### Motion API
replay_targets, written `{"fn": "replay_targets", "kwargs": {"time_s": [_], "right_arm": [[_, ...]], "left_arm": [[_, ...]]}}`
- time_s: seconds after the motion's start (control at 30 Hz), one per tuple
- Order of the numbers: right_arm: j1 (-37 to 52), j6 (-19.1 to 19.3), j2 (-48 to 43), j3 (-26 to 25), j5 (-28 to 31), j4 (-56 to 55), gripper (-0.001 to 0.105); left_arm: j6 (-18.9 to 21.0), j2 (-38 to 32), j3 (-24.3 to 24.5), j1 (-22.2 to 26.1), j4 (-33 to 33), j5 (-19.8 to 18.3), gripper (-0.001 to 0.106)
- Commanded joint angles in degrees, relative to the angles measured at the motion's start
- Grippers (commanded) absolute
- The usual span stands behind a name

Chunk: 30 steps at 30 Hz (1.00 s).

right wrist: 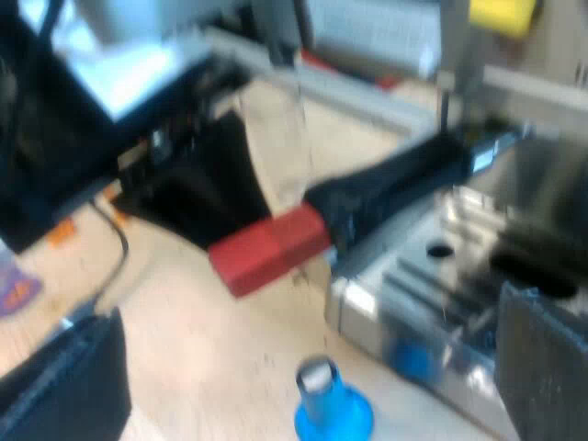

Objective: Put the handle in the coffee machine

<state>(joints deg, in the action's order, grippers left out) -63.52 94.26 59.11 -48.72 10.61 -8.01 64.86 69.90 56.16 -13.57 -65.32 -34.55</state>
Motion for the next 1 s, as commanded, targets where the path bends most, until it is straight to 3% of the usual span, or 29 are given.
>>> {"fn": "replay_targets", "kwargs": {"time_s": [0.03, 0.3, 0.53, 0.77, 0.93, 1.0], "right_arm": [[-0.1, 1.1, -0.6, -0.6, -0.3, -0.9, 0.082], [-0.1, 3.0, -0.6, -0.6, 0.0, -1.0, 0.082], [-0.1, 3.6, -0.6, -0.6, 7.1, -1.0, 0.082], [-0.1, 3.7, -0.6, -0.6, 12.9, -1.0, 0.082], [-0.1, 3.7, -0.6, -0.6, 14.9, -1.0, 0.082], [-0.1, 3.7, -0.6, -0.6, 14.9, -1.0, 0.082]], "left_arm": [[0.9, -0.9, -0.1, -3.0, 1.1, -6.1, 0.0], [0.9, -0.9, -0.1, -9.3, 7.9, -6.3, 0.0], [0.8, -1.1, -0.1, -9.7, 8.9, -6.5, 0.0], [0.9, -2.6, -0.1, -9.7, 18.1, -8.2, 0.0], [0.9, -3.1, -0.1, -9.4, 13.8, -7.2, 0.0], [0.7, -3.7, -0.1, -7.8, 9.4, -5.0, 0.0]]}}
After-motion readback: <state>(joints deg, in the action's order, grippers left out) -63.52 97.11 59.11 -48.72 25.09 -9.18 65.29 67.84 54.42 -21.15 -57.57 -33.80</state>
